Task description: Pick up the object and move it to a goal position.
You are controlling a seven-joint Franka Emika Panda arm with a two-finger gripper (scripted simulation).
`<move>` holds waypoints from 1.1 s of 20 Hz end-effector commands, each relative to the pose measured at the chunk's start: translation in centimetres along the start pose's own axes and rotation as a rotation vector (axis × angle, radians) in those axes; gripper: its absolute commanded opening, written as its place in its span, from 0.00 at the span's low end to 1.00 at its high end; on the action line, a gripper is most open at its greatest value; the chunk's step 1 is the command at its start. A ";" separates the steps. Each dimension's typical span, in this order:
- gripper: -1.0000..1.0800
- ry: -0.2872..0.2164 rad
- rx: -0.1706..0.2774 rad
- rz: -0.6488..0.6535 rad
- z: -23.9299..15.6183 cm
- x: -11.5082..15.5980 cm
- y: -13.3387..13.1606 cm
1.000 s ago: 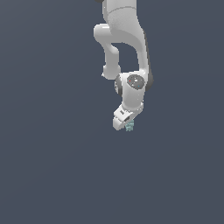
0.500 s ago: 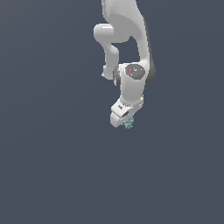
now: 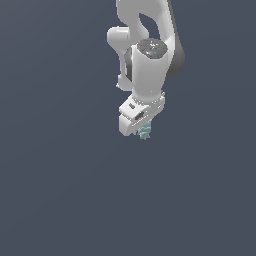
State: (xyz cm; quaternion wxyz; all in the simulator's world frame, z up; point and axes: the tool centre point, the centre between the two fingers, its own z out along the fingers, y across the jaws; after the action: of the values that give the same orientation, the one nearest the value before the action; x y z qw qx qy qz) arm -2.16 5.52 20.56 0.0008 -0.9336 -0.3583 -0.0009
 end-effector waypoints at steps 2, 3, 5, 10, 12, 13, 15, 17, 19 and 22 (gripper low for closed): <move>0.00 0.000 0.001 0.000 -3.7 0.0 1.2; 0.00 0.000 0.001 0.000 -4.7 0.0 1.5; 0.00 0.000 0.001 0.000 -6.7 0.0 2.2; 0.00 0.000 0.001 0.000 -11.7 0.2 3.9; 0.00 0.000 0.001 0.000 -13.5 0.2 4.5; 0.00 0.000 0.001 0.000 -14.4 0.2 4.8; 0.00 -0.001 0.001 0.000 -16.0 0.3 5.4; 0.00 -0.001 0.000 0.000 -17.5 0.4 6.0; 0.00 -0.001 0.000 0.000 -19.0 0.4 6.5; 0.00 -0.002 0.000 0.001 -20.8 0.5 7.2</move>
State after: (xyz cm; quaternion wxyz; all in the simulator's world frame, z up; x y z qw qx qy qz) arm 2.79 0.70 40.40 0.0003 -0.9338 -0.3578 -0.0007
